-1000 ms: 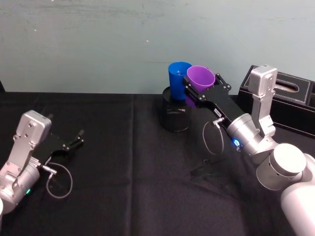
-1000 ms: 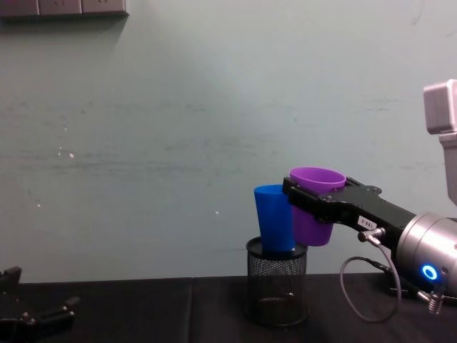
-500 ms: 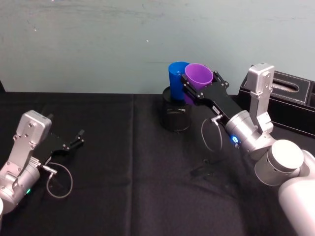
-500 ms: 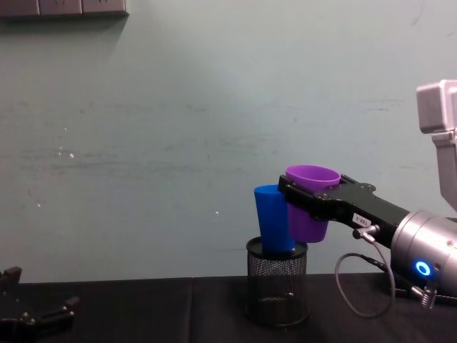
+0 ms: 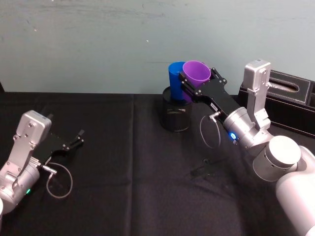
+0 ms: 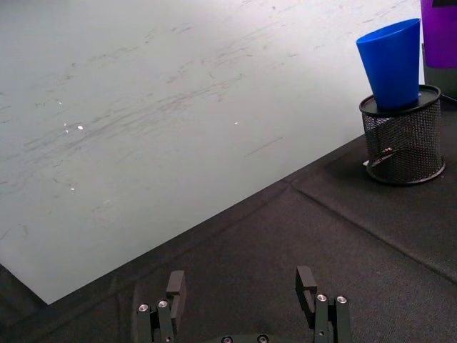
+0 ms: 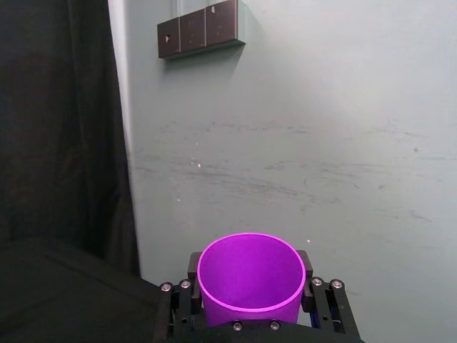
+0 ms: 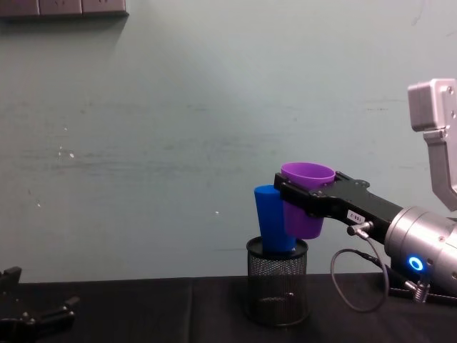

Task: Pick up one cup with a gripper and tap it against the other cup.

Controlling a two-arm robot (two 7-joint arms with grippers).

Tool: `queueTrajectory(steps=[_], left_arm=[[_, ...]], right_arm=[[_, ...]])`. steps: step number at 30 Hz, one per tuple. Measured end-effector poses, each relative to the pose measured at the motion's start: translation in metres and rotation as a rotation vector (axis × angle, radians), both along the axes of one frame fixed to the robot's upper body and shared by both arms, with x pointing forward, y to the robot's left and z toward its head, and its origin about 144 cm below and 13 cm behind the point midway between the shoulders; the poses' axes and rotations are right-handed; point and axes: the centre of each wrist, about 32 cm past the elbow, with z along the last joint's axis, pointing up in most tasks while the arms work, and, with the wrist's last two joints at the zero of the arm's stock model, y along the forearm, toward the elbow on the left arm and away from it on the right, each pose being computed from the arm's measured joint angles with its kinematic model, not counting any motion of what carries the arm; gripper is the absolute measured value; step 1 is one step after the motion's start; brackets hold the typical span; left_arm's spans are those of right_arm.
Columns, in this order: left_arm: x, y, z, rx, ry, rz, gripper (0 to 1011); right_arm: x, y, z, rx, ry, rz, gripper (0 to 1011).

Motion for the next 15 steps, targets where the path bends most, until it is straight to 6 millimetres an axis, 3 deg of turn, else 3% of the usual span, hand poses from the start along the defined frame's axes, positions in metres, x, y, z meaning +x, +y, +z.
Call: queueTrajectory(steps=[15], left_arm=[[0.0, 0.0, 0.0, 0.0, 0.0, 0.0, 1011]], right_arm=[[0.0077, 0.0009, 0.0021, 0.002, 0.0, 0.01, 752]])
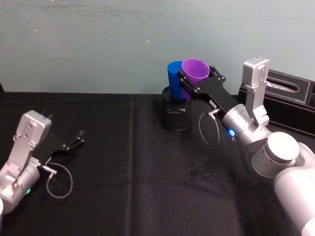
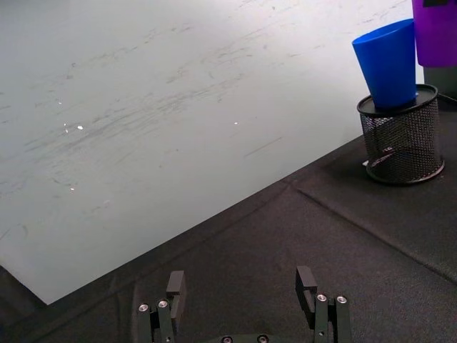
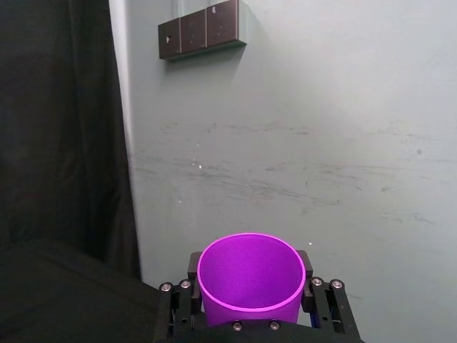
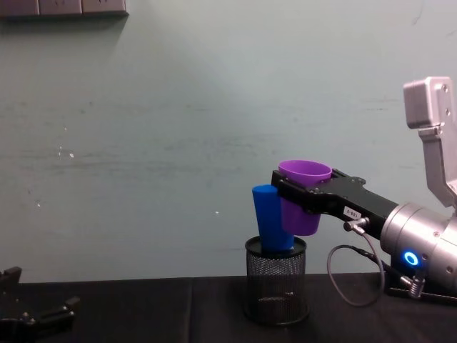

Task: Pick up one cup with a gripper and tap it against the other cup.

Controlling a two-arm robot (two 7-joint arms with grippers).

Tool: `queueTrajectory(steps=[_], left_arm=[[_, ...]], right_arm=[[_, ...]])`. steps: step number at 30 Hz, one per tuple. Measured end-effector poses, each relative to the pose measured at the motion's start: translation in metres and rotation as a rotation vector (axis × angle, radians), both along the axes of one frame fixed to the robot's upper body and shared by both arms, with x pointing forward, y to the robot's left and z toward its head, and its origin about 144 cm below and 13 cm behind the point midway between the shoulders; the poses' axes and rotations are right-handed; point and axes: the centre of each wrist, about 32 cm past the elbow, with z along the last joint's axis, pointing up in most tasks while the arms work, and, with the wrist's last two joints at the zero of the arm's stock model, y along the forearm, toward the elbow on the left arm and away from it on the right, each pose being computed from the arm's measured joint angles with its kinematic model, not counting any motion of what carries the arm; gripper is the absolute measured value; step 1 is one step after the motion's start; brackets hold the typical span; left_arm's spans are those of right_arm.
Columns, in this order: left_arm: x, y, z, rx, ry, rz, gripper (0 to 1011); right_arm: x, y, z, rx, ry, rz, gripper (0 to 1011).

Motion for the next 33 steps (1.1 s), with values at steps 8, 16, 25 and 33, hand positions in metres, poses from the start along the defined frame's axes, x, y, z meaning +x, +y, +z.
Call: queueTrajectory(steps=[8, 16, 25, 33], left_arm=[[0.0, 0.0, 0.0, 0.0, 0.0, 0.0, 1011], [0.0, 0.0, 0.0, 0.0, 0.0, 0.0, 1012], [0.0, 0.0, 0.0, 0.0, 0.0, 0.0, 1011], [0.0, 0.0, 0.0, 0.0, 0.0, 0.0, 1011]], right_arm=[[0.0022, 0.0005, 0.0002, 0.005, 0.004, -0.001, 752], [0.0036, 0.0008, 0.0003, 0.005, 0.007, 0.0, 752], [0.004, 0.0008, 0.0005, 0.004, 0.007, 0.002, 752], [0.004, 0.0007, 0.0009, 0.005, 0.006, 0.001, 752]])
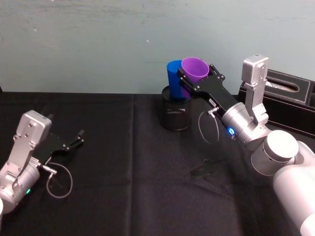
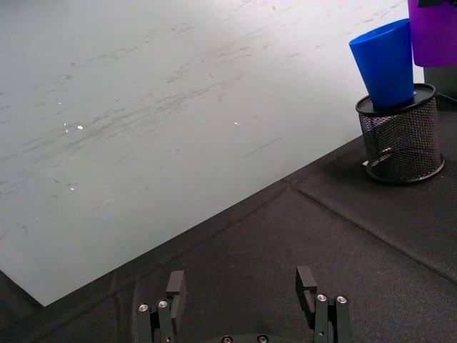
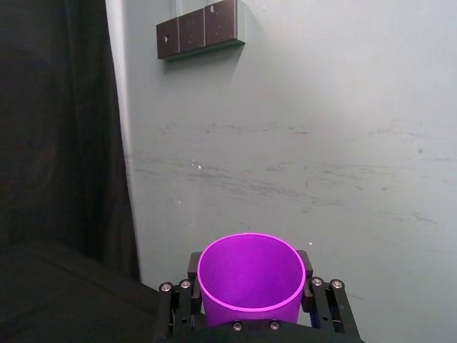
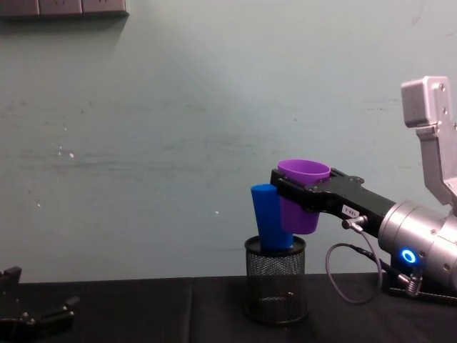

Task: Pick up one cup with a gripper and tap it against the other cup.

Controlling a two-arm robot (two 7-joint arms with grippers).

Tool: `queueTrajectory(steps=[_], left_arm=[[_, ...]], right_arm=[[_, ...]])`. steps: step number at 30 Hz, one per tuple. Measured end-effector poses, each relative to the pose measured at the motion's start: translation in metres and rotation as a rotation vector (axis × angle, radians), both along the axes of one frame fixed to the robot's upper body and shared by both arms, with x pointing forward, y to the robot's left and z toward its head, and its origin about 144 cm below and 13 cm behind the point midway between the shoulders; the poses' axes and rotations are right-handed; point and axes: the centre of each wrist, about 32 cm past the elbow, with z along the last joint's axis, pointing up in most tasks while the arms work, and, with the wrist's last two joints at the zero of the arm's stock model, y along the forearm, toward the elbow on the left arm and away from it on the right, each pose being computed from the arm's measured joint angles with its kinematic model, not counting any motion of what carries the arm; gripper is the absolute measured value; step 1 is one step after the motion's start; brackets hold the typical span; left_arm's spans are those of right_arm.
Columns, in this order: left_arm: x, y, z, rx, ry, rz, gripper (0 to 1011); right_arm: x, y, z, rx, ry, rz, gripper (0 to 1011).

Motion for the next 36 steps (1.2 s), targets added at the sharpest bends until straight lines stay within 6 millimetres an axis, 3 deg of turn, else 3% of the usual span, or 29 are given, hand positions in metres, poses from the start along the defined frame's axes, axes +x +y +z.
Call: queueTrajectory(steps=[17, 36], left_arm=[[0.0, 0.0, 0.0, 0.0, 0.0, 0.0, 1011], [0.0, 0.0, 0.0, 0.0, 0.0, 0.0, 1011]], right_arm=[[-0.003, -0.001, 0.001, 0.003, 0.002, 0.002, 752], [-0.025, -0.009, 0.006, -0.007, 0.008, 0.027, 752]])
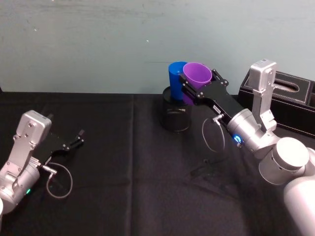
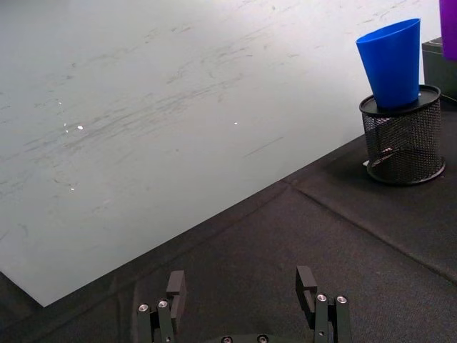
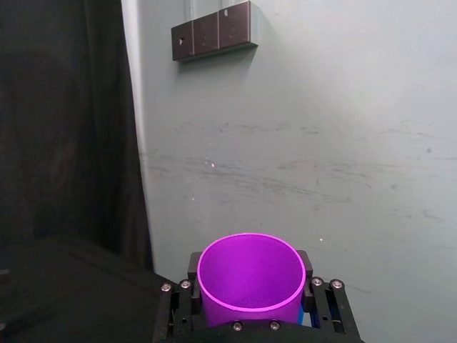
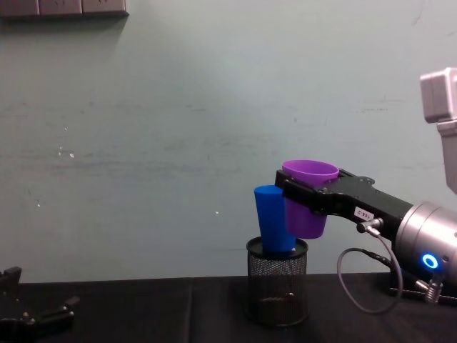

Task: Pick up one cup with a gripper and tap it against the other cup.

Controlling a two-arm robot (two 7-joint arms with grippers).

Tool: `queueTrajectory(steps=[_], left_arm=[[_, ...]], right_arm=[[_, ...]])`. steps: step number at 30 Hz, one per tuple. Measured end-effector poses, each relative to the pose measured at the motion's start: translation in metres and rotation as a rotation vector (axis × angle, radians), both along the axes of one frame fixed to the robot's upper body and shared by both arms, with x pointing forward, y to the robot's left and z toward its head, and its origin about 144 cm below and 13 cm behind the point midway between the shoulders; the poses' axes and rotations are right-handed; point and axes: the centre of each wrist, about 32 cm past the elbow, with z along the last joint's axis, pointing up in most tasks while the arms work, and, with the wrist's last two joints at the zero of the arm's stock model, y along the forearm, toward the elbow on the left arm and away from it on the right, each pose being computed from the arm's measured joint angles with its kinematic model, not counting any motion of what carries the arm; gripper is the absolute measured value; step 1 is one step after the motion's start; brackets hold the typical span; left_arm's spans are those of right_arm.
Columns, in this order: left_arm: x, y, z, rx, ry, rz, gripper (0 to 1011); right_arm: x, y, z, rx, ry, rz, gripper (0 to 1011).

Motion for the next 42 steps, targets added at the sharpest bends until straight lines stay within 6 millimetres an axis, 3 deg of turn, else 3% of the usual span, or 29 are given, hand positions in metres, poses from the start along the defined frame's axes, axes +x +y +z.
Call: queueTrajectory(steps=[42], left_arm=[[0.0, 0.0, 0.0, 0.0, 0.0, 0.0, 1011]], right_arm=[[-0.027, -0.017, -0.009, -0.013, 0.033, 0.008, 752]])
